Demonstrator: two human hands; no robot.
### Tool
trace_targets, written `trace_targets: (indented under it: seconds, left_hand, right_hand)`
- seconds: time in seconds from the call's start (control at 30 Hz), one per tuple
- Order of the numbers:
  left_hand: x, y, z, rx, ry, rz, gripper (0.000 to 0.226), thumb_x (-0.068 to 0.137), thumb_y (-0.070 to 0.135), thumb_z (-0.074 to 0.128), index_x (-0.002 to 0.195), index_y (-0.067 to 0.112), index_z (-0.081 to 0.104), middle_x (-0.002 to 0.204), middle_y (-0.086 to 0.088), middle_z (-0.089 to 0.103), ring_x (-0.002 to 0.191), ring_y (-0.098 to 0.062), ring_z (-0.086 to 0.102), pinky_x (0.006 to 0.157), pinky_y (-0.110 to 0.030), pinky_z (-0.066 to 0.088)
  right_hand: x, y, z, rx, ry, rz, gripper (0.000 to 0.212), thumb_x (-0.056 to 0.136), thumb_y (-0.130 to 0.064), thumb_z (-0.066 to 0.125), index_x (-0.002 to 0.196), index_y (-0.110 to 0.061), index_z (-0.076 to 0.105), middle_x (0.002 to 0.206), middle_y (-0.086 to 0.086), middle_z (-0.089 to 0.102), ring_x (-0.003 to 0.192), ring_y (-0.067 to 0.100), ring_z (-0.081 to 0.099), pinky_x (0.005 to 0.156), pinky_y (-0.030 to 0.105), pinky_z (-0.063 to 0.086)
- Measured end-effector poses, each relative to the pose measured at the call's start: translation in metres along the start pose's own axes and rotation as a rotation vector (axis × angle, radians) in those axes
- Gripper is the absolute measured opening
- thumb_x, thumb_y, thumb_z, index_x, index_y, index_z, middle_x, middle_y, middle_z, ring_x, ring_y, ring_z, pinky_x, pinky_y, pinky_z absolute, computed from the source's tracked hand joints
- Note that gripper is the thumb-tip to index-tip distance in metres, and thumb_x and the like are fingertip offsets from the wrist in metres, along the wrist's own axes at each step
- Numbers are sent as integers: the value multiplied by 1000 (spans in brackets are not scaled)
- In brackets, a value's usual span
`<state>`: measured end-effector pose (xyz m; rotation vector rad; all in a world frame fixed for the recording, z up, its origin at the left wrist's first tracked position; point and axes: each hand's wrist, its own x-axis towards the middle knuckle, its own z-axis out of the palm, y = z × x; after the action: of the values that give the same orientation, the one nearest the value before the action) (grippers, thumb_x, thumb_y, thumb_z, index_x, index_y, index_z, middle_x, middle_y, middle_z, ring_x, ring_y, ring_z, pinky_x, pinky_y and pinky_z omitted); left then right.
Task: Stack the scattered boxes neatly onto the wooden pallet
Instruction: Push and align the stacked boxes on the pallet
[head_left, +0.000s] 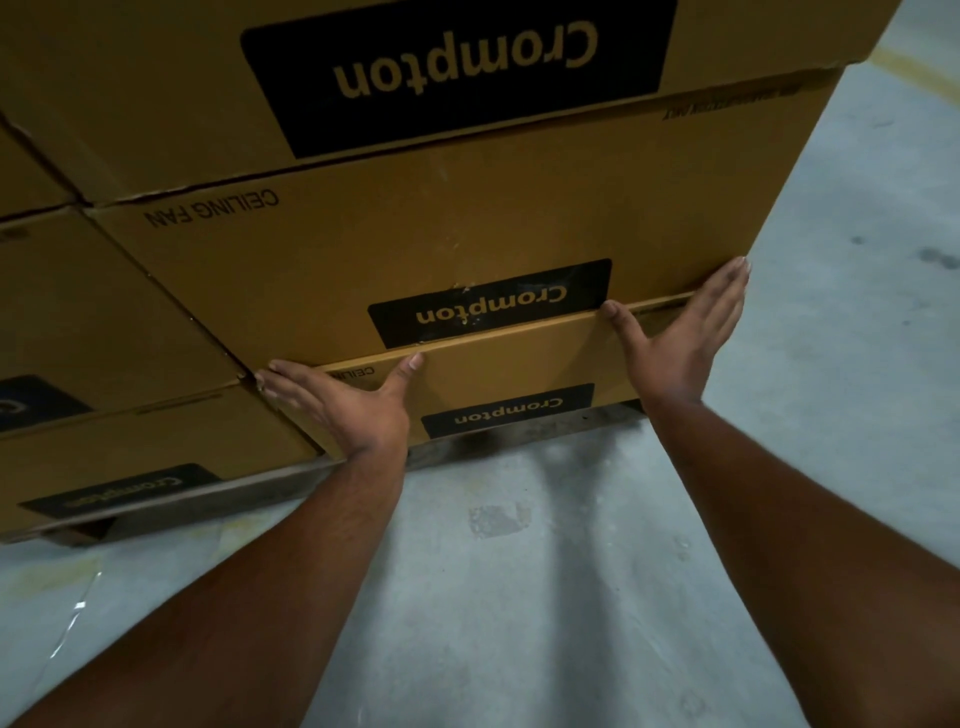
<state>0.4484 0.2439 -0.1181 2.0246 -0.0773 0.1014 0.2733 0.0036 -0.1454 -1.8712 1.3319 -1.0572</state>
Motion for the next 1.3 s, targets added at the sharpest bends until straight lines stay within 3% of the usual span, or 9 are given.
trace_targets:
  seconds: [0.13, 0.4, 0.53, 0.63, 0.73, 0.83, 0.93, 1.07, 1.3]
  left_hand:
    - [1, 0, 2, 2, 8, -9, 149, 64, 57, 87, 162, 6, -12, 170, -10, -23, 156, -29, -21, 115, -27, -13]
    - [1, -2, 2, 31, -9, -8, 149, 64, 61, 86, 162, 6, -13, 170, -9, -24, 156, -29, -21, 116, -29, -11]
    - [-6, -10, -6, 58, -37, -13, 141, 71, 57, 85, 163, 10, -10, 171, -5, -23, 158, -26, -14, 120, -29, 3]
    - [-28, -12, -21, 47, -131, -51, 124, 80, 45, 83, 165, 15, -3, 173, 0, -12, 159, -24, 2, 122, -30, 9]
    - [-48, 1, -55, 81, -216, -70, 95, 91, 32, 78, 164, 16, 19, 172, -3, 13, 158, -20, 13, 127, -34, 17]
    - [-60, 44, -98, 97, -266, -58, 75, 93, 29, 76, 158, 22, 39, 167, -4, 31, 154, -16, 29, 117, -27, 32]
    - [-72, 104, -149, 120, -340, 53, 61, 96, 23, 73, 151, 18, 50, 155, 1, 50, 127, 10, 53, 103, -17, 48]
    - [-108, 211, -235, 191, -469, 65, 45, 96, 22, 72, 139, 18, 60, 135, 2, 66, 124, -12, 62, 103, -43, 56]
    - [-189, 411, -302, 202, -528, 151, 27, 94, 19, 74, 121, 15, 71, 115, 5, 72, 111, -10, 67, 100, -45, 56]
  right_hand:
    - [-1, -3, 0, -6, 23, 8, 138, 69, -99, 54, 166, -22, -7, 175, -2, -1, 160, 30, 4, 117, 62, 24]
    - [-4, -4, 0, -4, -4, 23, 137, 73, -93, 58, 166, -19, -10, 175, 2, -8, 161, 31, -4, 122, 47, 15]
    - [-24, -18, 3, 7, -13, 132, 129, 81, -87, 58, 166, -15, -7, 175, 3, -11, 162, 28, -4, 128, 57, 18]
    - [-63, -37, 6, 46, -50, 195, 111, 88, -72, 64, 166, -11, 15, 175, 3, 7, 160, 24, 13, 127, 36, 12]
    - [-101, -68, -12, 185, -139, 201, 79, 95, -56, 67, 158, -17, 40, 159, 1, 42, 146, 17, 41, 116, 31, 39]
    - [-130, -111, -53, 250, -138, 118, 55, 99, -49, 66, 146, -22, 56, 141, -5, 59, 130, 8, 56, 104, 22, 47]
    - [-147, -166, -111, 261, -175, 38, 31, 100, -36, 69, 123, -16, 73, 118, -3, 69, 108, 9, 65, 91, 18, 52]
    - [-150, -257, -218, 300, -299, 44, 18, 99, -27, 70, 111, -16, 77, 107, -4, 72, 100, 7, 68, 88, 23, 56]
    - [-68, -371, -419, 412, -500, 252, 10, 100, -29, 70, 108, -31, 77, 97, -10, 77, 87, -1, 70, 76, 11, 50]
